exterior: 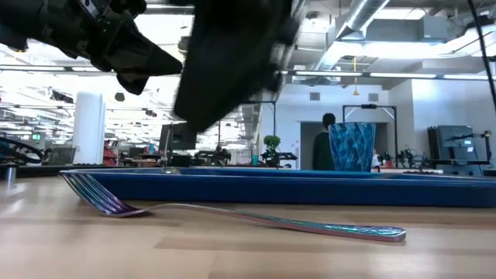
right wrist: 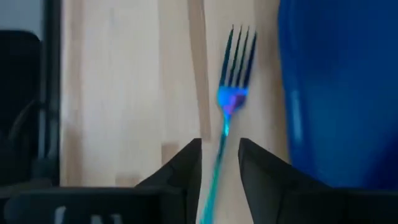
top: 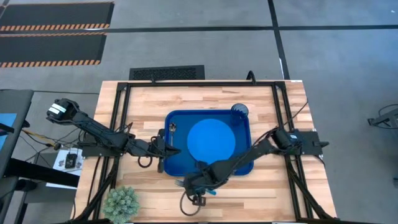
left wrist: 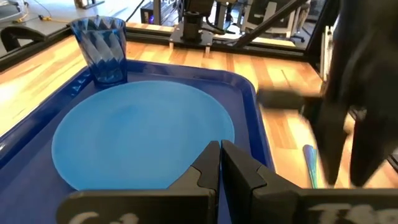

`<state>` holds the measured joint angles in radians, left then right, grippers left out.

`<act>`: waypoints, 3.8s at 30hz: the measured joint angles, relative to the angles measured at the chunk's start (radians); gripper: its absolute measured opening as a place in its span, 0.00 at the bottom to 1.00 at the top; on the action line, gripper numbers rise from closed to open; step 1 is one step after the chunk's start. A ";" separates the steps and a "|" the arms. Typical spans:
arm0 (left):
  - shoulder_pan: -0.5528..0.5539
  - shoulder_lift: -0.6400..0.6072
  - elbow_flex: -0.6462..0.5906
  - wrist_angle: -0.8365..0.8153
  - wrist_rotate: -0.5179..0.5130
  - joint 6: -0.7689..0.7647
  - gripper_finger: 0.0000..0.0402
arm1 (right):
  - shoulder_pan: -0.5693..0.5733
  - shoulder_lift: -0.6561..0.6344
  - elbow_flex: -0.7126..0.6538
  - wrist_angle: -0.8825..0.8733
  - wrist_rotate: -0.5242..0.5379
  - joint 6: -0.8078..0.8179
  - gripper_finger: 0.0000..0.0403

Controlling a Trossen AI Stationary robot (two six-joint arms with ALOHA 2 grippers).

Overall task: Pick and place plate/cup/fork/spoon on tray
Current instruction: Put the blue fork on the dark blue tray to the right of the black spoon

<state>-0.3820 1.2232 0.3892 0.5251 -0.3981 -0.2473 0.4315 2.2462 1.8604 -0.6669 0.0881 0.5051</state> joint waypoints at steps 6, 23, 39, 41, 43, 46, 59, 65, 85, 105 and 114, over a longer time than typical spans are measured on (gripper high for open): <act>-0.001 0.000 0.000 -0.024 0.055 0.000 0.00 | 0.063 -0.130 -0.048 -0.141 0.124 -0.141 0.20; -0.096 0.276 0.380 -0.388 0.306 0.135 0.00 | 0.147 -0.660 -0.842 0.445 0.315 -0.103 0.03; -0.096 0.737 0.965 -0.970 0.377 0.198 0.23 | 0.218 -0.790 -0.923 0.428 0.389 -0.066 0.03; -0.096 0.753 0.979 -0.976 0.388 0.211 0.25 | 0.218 -0.785 -0.923 0.414 0.389 -0.060 0.03; -0.096 0.766 0.986 -0.977 0.394 0.212 0.26 | 0.218 -0.785 -0.923 0.415 0.389 -0.060 0.03; -0.096 0.795 0.986 -0.986 0.390 0.208 0.26 | 0.216 -0.785 -0.923 0.413 0.389 -0.060 0.03; -0.083 0.842 0.985 -0.986 0.350 0.175 0.25 | 0.216 -0.786 -0.923 0.416 0.393 -0.060 0.03; -0.080 0.851 0.987 -0.988 0.381 0.223 0.14 | 0.216 -0.786 -0.923 0.413 0.393 -0.060 0.03; -0.155 0.851 1.196 -1.379 0.389 0.586 0.01 | 0.216 -0.786 -0.923 0.406 0.392 -0.061 0.03; -0.111 0.728 1.192 -1.688 0.239 0.969 0.00 | 0.217 -0.786 -0.927 0.417 0.389 -0.068 0.03; -0.104 0.577 1.098 -1.630 0.150 0.899 0.00 | 0.217 -0.786 -0.948 0.421 0.388 -0.068 0.03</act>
<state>-0.4865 1.7998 1.4869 -1.1050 -0.2479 0.6512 0.6487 1.4601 0.9127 -0.2459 0.4763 0.4370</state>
